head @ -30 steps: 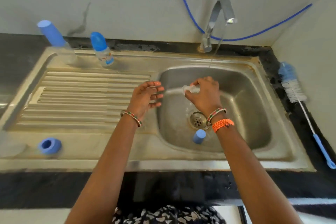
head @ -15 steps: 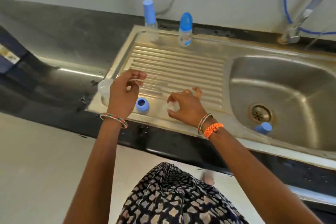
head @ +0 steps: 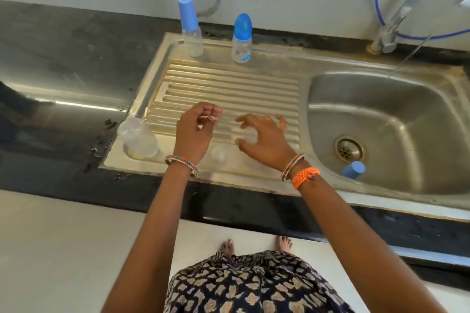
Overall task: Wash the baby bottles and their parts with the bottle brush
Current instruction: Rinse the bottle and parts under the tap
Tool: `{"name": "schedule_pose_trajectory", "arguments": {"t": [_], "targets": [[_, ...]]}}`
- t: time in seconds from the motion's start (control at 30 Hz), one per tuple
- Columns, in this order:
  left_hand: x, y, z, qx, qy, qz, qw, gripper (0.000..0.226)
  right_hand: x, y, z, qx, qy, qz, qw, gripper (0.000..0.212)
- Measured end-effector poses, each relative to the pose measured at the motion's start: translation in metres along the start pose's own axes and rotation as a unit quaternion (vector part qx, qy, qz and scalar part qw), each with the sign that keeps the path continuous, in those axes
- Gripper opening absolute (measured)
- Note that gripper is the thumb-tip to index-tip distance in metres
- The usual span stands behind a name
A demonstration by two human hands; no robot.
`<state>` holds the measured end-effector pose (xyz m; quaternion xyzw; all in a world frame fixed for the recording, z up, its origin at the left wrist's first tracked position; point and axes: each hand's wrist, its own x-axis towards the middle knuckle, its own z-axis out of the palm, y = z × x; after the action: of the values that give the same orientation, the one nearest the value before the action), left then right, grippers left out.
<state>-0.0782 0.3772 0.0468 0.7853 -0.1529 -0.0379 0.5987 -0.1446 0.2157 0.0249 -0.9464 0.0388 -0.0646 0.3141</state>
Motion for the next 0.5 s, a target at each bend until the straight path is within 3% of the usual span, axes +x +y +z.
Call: {"name": "schedule_pose_trajectory", "arguments": {"t": [0.1,0.2,0.27,0.4,0.43,0.5], "targets": [[0.014,0.005,0.054,-0.006,-0.061,0.012,0.998,0.041,-0.009,0.048,-0.051,-0.032,0.066,0.07,0.995,0.032],[0.024,0.016,0.125,-0.013,-0.135,0.023,0.99,0.038,-0.032,0.138,-0.089,-0.085,0.075,0.203,0.973,0.042],[0.027,0.021,0.172,-0.021,-0.189,0.018,0.982,0.035,-0.049,0.194,-0.1,-0.124,-0.012,0.27,0.955,0.05],[0.029,0.021,0.259,0.023,-0.269,-0.02,0.963,0.026,-0.07,0.26,-0.089,-0.156,-0.338,0.301,0.878,0.078],[0.028,0.023,0.278,0.029,-0.283,-0.037,0.958,0.026,-0.073,0.271,-0.085,-0.155,-0.368,0.281,0.873,0.081],[0.029,0.023,0.306,0.04,-0.3,-0.071,0.95,0.027,-0.074,0.29,-0.078,-0.163,-0.36,0.243,0.886,0.067]]}}
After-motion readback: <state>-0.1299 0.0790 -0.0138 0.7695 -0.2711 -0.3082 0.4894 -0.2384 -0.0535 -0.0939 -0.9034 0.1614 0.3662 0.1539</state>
